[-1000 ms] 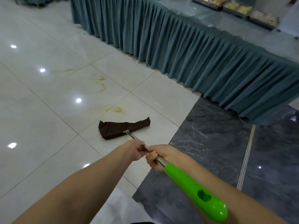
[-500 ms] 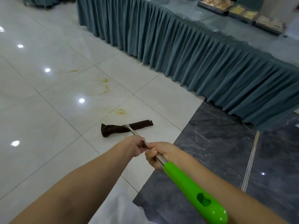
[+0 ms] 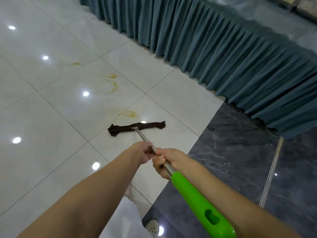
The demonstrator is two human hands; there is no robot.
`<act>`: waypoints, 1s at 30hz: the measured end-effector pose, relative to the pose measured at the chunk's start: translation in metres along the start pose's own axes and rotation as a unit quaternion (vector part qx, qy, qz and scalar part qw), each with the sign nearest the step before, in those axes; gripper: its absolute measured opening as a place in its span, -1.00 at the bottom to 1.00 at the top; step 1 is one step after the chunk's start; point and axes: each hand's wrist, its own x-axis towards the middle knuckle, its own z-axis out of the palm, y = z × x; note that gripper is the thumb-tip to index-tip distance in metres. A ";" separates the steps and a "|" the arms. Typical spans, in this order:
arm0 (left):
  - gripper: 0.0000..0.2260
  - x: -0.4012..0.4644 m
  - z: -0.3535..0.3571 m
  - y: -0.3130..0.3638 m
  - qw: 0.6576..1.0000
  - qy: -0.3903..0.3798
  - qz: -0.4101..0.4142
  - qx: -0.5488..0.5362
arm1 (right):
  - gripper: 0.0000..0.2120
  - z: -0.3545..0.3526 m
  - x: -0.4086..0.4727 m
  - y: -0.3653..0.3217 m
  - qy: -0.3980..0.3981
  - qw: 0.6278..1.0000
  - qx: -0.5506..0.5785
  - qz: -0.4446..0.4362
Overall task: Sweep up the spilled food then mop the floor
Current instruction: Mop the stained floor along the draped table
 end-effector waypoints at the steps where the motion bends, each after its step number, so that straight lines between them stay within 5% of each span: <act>1: -0.75 0.003 -0.001 0.011 1.000 0.003 -0.003 0.000 | -0.76 0.009 0.004 -0.007 0.001 1.000 0.006 -0.002; 18: -0.73 0.082 -0.014 0.227 0.999 -0.026 -0.026 -0.011 | -0.70 0.164 0.113 -0.143 0.020 0.999 -0.013 -0.032; 30: -0.78 0.108 -0.007 0.241 0.999 -0.012 -0.035 0.019 | -0.76 0.159 0.134 -0.159 0.026 0.999 -0.014 -0.015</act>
